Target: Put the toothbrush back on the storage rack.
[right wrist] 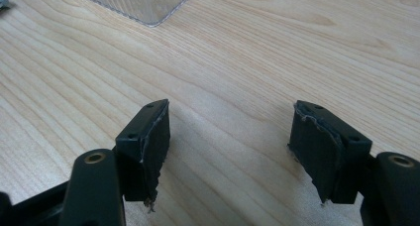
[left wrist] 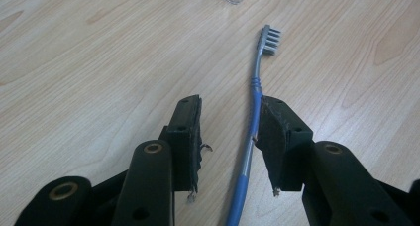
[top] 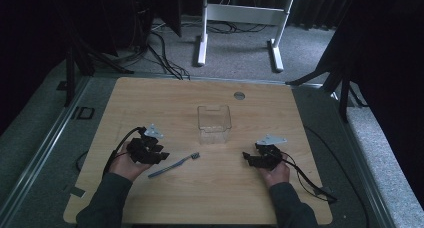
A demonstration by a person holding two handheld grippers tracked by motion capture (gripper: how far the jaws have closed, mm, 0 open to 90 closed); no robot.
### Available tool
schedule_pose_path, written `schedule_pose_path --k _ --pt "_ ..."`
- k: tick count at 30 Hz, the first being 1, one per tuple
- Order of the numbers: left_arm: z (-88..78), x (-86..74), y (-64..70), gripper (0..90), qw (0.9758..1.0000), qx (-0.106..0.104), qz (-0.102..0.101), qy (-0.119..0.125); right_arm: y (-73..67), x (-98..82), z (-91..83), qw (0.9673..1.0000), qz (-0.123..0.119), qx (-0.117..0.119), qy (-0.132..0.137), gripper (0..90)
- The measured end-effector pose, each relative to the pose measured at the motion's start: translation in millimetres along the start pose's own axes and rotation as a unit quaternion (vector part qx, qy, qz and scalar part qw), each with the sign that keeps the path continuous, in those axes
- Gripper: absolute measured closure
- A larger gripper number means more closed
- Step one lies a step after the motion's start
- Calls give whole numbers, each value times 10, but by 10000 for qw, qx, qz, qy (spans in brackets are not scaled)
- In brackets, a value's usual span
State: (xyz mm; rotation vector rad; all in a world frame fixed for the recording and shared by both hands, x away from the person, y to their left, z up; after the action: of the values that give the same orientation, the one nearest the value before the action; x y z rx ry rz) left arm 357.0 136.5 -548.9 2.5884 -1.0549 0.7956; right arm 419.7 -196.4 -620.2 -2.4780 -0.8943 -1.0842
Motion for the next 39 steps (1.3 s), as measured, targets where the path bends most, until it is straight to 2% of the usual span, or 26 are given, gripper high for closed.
schedule_pose_path --k 16,24,30,39 --pt "40 29 33 635 9997 -71 97 -209 0 0 0 10000 0 0 -1 313" --pt "72 45 75 645 9991 -122 178 -376 0 0 0 10000 -1 1 0 313" --pt "104 59 95 654 9987 -141 147 -474 0 0 0 10000 2 0 -1 313" --pt "150 83 132 660 9978 -160 205 -615 -1 1 1 10000 1 2 -1 313"
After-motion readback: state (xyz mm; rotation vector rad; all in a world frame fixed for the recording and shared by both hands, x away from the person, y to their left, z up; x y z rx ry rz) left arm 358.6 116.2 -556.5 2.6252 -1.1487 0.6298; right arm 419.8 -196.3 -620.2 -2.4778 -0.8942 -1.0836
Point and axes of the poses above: each handheld gripper's, and its own axes: z roughly forward along the jaws, x roughly out of its top, y roughly to its right, the point moved 9 cm from there along z, roughly forward along the jaws, and after that the axes turned 2 degrees about x, right-handed, at the moved point
